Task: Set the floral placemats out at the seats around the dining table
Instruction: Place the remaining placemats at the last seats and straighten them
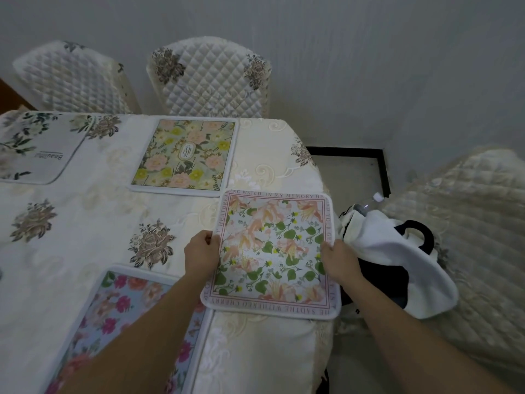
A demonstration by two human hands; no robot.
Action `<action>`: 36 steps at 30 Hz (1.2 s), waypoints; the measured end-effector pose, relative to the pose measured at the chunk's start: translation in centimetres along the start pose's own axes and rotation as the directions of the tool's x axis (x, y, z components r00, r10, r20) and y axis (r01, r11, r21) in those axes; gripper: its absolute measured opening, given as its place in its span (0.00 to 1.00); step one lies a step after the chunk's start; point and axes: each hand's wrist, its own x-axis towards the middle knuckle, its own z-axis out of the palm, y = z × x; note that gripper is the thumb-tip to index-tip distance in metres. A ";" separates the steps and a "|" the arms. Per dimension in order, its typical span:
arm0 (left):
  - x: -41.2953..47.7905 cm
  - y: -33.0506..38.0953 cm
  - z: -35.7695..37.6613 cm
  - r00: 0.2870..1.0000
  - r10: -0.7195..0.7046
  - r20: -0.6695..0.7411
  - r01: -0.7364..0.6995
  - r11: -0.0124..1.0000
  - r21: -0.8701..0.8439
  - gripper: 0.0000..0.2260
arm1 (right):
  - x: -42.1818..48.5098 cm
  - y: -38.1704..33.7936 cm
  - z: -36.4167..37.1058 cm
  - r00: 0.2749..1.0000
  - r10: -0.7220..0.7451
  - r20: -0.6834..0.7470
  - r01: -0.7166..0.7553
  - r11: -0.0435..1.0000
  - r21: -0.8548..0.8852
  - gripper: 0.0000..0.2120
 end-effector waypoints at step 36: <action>0.7 -2.6 5.0 0.784 0.553 0.281 -0.604 0.576 0.551 0.31 | -0.7 -0.5 4.2 0.848 -0.528 -0.045 0.386 0.674 -0.630 0.38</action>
